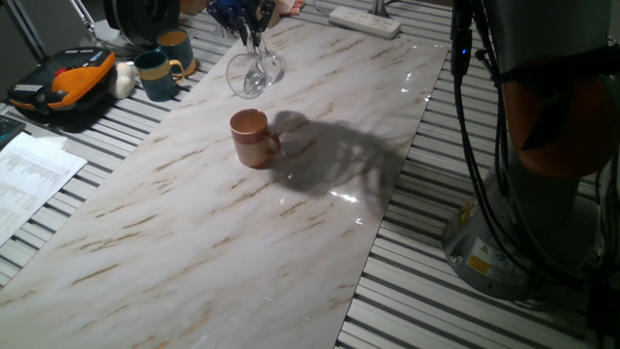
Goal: Pour the water from one cup into another empty cup
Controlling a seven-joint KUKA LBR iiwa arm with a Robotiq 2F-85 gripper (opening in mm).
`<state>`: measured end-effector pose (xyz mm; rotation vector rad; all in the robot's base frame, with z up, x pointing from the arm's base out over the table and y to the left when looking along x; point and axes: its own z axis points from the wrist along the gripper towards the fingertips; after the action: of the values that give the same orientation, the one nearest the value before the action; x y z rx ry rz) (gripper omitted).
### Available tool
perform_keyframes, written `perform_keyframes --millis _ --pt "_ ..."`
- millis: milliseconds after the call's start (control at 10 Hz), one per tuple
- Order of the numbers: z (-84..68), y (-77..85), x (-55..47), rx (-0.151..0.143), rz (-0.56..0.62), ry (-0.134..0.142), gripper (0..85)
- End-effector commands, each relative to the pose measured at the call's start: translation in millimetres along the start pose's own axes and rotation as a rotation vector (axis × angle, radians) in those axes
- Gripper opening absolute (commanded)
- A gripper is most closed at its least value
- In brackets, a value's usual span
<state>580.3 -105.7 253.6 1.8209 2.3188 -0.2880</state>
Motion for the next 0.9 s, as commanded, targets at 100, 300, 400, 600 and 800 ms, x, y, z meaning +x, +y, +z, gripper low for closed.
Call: perform_keyframes --millis 100,300,400,600,800 --pt "-0.5 -0.3 -0.3 0.003 -0.004 -0.013 0.0" --pt "-0.5 -0.2 0.1 0.003 -0.003 -0.012 0.0" --pt "-0.5 -0.2 0.3 0.004 -0.003 -0.015 0.0" --pt "-0.4 -0.2 0.2 0.012 -0.002 -0.027 0.0" --pt "-0.2 0.0 0.4 0.014 -0.002 -0.028 0.0"
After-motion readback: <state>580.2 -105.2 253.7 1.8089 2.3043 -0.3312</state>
